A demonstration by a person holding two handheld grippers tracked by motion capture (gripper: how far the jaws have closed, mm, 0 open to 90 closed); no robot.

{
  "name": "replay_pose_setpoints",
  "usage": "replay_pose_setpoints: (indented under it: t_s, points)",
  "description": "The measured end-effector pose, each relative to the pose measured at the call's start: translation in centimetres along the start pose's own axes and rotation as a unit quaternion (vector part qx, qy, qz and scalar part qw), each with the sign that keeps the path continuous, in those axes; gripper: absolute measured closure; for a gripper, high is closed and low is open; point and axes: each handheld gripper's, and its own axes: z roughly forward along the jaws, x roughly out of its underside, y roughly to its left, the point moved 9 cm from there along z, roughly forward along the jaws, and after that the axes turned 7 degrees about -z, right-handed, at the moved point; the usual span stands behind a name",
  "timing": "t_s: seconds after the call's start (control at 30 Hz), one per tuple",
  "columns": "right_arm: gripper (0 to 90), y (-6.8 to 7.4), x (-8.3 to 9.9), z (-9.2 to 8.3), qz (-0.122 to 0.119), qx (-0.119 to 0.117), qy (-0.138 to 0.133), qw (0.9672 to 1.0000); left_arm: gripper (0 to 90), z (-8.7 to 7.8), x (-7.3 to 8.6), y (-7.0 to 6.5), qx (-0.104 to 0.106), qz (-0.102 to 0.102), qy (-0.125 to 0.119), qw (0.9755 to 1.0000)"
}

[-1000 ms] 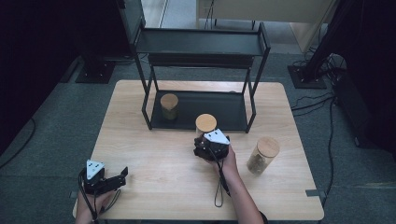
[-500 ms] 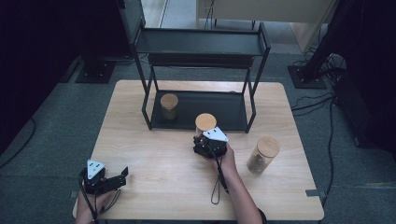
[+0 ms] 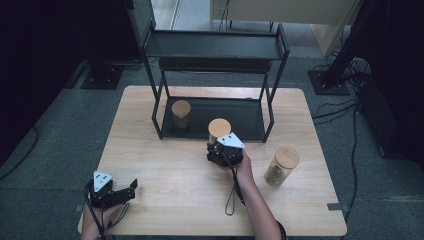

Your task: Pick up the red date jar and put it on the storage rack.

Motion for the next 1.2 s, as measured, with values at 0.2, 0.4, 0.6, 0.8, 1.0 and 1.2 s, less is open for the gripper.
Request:
replay_pose_setpoints:
  t_s: [0.2,0.4,0.6,0.8,1.0,1.2]
  points:
    - [25.5,-0.1,-0.6,0.3,0.008,0.0,0.0,1.0,1.2,0.0,0.0,0.0,-0.001,0.0,0.0,1.0]
    - [25.5,-0.2,-1.4,0.7,0.009,-0.001,0.0,1.0,1.2,0.0,0.0,0.0,-0.001,0.001,0.001,1.0]
    - [25.5,-0.1,-2.0,1.4,0.009,0.0,0.001,1.0,1.2,0.0,0.0,0.0,0.001,-0.001,0.0,1.0]
    - [25.5,-0.2,-2.6,2.3,0.013,0.001,0.006,0.9999,1.2,0.0,0.0,0.0,0.002,-0.001,0.0,1.0]
    - [25.5,-0.3,-3.5,2.8,0.013,0.003,0.005,0.9999,1.2,0.0,0.0,0.1,0.004,-0.003,-0.001,1.0]
    - [25.5,-0.6,-4.1,3.6,0.014,0.007,0.005,0.9999,1.2,0.0,-0.1,0.1,0.005,-0.008,-0.002,1.0]
